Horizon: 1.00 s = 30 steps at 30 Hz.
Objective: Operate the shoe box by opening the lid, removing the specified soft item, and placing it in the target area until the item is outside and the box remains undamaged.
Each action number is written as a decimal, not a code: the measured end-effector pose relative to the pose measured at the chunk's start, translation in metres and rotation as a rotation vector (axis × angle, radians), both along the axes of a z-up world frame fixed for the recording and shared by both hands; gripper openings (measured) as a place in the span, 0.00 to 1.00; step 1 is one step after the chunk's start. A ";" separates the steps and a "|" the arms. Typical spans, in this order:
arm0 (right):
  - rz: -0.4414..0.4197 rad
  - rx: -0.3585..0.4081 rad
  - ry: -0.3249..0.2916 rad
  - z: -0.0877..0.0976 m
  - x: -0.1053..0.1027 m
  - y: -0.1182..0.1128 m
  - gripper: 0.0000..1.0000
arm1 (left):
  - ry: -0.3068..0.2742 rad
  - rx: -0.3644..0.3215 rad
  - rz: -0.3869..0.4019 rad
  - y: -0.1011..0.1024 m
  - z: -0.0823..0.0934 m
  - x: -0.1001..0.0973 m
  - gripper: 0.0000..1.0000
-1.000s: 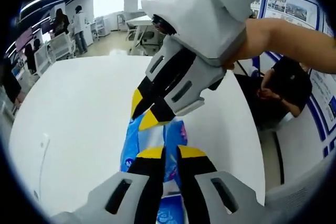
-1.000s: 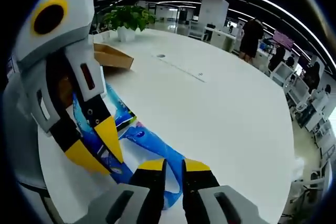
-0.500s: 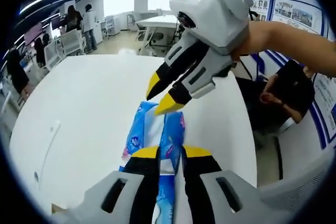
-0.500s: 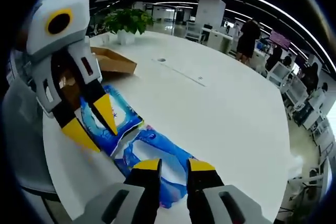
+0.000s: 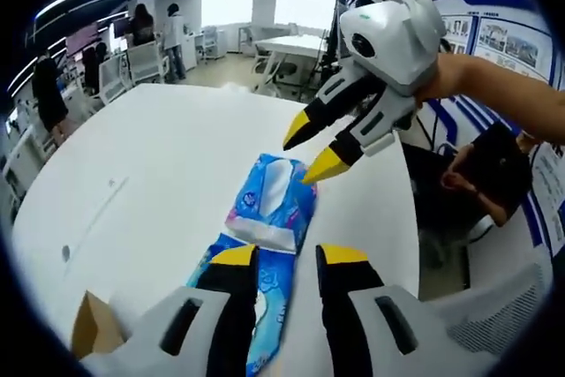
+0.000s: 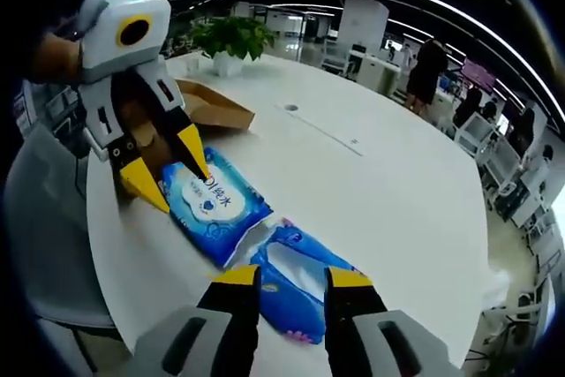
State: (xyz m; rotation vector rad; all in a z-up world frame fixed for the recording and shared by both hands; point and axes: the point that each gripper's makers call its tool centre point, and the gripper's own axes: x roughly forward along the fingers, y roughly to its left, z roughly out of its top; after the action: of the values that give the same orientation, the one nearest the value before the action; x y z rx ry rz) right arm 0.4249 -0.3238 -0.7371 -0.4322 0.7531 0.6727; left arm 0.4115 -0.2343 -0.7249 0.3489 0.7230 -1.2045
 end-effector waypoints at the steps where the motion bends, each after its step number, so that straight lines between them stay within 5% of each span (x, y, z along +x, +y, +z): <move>1: 0.004 0.000 0.000 0.000 -0.002 0.002 0.26 | 0.003 -0.001 0.004 0.004 0.001 -0.001 0.29; 30: 0.322 0.003 0.097 0.001 -0.046 0.105 0.46 | -0.055 -0.057 0.157 0.148 0.035 -0.016 0.55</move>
State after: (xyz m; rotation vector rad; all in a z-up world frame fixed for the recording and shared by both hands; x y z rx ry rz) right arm 0.3785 -0.2187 -0.7361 -0.5266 0.7814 1.0019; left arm 0.3957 -0.0858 -0.6897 0.2717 0.6554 -1.0605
